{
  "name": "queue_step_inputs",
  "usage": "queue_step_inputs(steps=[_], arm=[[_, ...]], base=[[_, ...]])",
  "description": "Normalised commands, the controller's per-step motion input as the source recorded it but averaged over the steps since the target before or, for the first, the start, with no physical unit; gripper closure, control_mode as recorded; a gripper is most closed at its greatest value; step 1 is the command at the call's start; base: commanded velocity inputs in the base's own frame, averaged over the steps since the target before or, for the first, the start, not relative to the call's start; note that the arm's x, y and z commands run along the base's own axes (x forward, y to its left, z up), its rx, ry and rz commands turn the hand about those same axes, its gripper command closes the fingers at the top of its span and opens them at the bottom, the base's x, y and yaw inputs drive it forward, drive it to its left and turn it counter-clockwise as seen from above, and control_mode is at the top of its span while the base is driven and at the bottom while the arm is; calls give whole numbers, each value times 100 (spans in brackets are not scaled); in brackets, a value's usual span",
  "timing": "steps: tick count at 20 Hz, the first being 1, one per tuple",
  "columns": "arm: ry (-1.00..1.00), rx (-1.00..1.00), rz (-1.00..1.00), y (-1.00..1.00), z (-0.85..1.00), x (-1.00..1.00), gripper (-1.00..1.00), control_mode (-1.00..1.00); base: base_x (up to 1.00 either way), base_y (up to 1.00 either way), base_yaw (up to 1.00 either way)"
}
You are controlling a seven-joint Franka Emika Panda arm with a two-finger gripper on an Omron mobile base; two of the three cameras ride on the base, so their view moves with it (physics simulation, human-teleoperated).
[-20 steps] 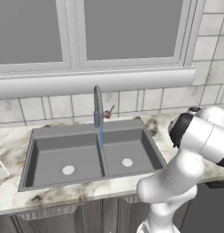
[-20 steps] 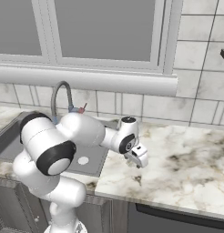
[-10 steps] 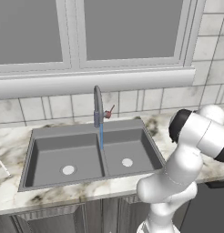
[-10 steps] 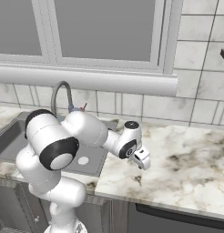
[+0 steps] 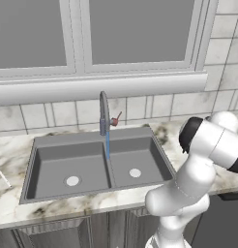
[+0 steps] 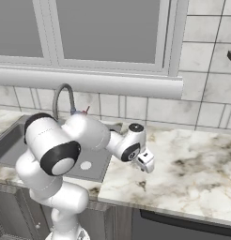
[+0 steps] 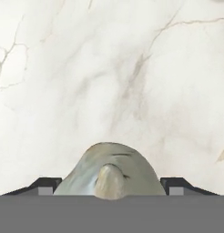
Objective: Turn on the sink faucet. Then move the garlic from the counter to the sink. Turn off the sink. Move the vegetable from the sink to the pot next to the stove. Finally move the pot to the rear left burner.
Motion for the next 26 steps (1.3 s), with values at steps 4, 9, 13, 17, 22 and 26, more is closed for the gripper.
queue_step_inputs(steps=[4, 9, 13, 17, 22, 26], arm=[[0, 2, 8, 71, 3, 14, 100, -100], [1, 2, 10, 81, 0, 23, 100, -100], [2, 2, 9, 79, 0, 30, 100, -100], [4, 1, 9, 80, 0, 34, 100, -100], [5, 1, 9, 81, 0, 34, 100, -100], [1, 0, 9, 83, -6, 28, 100, -100]], base=[[0, 0, 0], [0, 0, 0], [0, 0, 0], [0, 0, 0], [0, 0, 0], [0, 0, 0]])
